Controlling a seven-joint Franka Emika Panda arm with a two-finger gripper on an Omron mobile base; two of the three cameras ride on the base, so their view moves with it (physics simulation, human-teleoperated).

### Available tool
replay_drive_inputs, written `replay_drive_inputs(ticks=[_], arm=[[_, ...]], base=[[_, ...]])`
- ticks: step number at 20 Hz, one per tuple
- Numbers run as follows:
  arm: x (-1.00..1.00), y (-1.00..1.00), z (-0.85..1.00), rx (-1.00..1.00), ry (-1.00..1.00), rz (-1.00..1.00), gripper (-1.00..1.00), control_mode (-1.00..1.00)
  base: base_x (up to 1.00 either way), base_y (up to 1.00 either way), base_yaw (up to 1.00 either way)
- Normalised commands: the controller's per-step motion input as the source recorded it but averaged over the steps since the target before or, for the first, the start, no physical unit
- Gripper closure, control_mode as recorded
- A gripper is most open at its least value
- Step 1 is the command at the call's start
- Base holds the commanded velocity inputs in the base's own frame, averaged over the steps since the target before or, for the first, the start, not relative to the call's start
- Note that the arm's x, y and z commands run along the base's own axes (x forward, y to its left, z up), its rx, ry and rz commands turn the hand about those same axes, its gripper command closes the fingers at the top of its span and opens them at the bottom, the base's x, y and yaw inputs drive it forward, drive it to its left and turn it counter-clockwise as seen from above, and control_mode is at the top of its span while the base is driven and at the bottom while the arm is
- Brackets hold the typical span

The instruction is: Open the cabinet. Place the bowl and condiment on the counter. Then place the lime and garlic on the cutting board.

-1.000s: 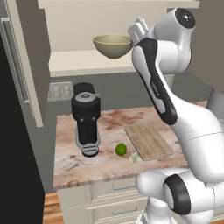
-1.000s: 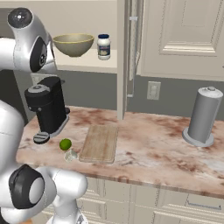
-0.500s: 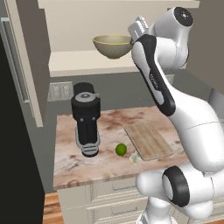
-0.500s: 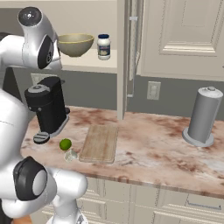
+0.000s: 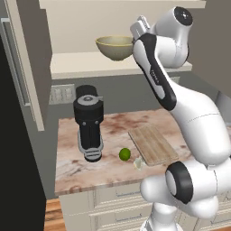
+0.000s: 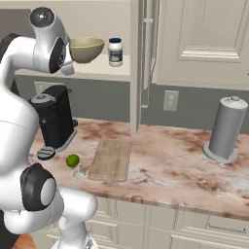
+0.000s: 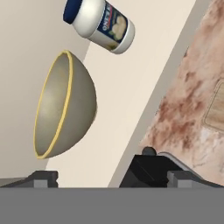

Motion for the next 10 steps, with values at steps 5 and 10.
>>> replay_drive_inputs(ticks=[5,10], arm=[[0.2,-0.01,0.0,0.0,0.0,0.0,-1.0,-1.0],[0.18,0.0,0.0,0.0,0.0,0.0,-1.0,-1.0]], base=[[0.0,0.0,0.0],[0.0,0.0,0.0]])
